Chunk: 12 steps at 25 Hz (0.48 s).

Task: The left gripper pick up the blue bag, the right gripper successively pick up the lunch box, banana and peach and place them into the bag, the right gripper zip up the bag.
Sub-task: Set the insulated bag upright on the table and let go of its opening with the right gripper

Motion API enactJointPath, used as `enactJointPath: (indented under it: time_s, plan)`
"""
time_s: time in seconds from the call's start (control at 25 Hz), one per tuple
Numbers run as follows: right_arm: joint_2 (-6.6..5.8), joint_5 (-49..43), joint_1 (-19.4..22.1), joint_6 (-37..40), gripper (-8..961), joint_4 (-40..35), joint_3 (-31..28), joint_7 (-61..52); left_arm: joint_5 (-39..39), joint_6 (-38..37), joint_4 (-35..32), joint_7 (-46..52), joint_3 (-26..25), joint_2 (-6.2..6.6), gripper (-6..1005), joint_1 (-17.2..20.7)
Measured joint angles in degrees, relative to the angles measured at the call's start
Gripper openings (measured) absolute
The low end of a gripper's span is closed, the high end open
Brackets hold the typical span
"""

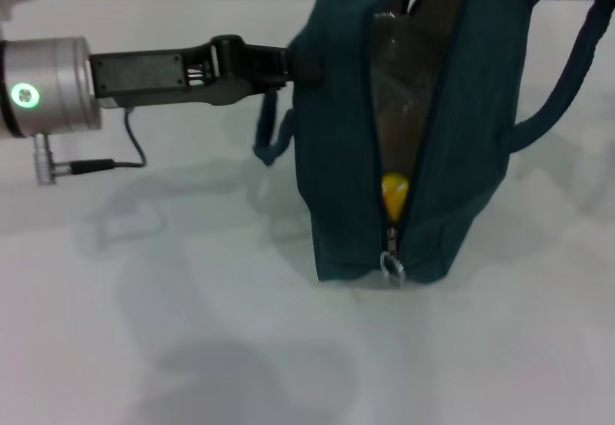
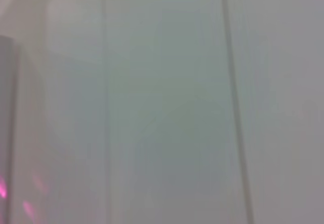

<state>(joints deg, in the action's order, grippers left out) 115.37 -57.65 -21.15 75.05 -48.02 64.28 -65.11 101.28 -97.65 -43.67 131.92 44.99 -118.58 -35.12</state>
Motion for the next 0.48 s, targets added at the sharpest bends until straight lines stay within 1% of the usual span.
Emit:
enactJointPath:
  time_s: [0.08,0.12,0.2,0.32,0.4,0.48]
  plan:
    - [-0.09,-1.0,-0.9,-0.5,641,0.0,1.9,-1.6,1.8,1.1,4.5,-2.7,0.0,0.1,63,-1.4]
    - [-0.19,-3.1,-2.1,-2.4,641,0.0,3.3,-3.6,3.1,1.7,5.9,-3.3,0.1,0.13,63,-1.9]
    - [-0.22,-7.0,-3.4,-5.6,640,0.2,3.7,-6.2,5.6,2.5,8.1,-4.2,0.1,0.2,63,-3.0]
    - [-0.13,-14.7,-5.0,-10.8,638,0.6,3.9,-10.1,6.1,2.9,8.0,-5.3,0.1,0.14,63,-3.2]
    - [-0.02,-16.9,-5.0,-12.6,637,0.7,4.0,-10.9,6.1,4.1,8.0,-5.9,0.0,0.2,63,-3.2]
    - [0.01,-18.2,-5.1,-14.6,636,0.8,4.3,-11.8,6.2,5.6,8.1,-6.3,-0.1,0.57,63,-2.9]
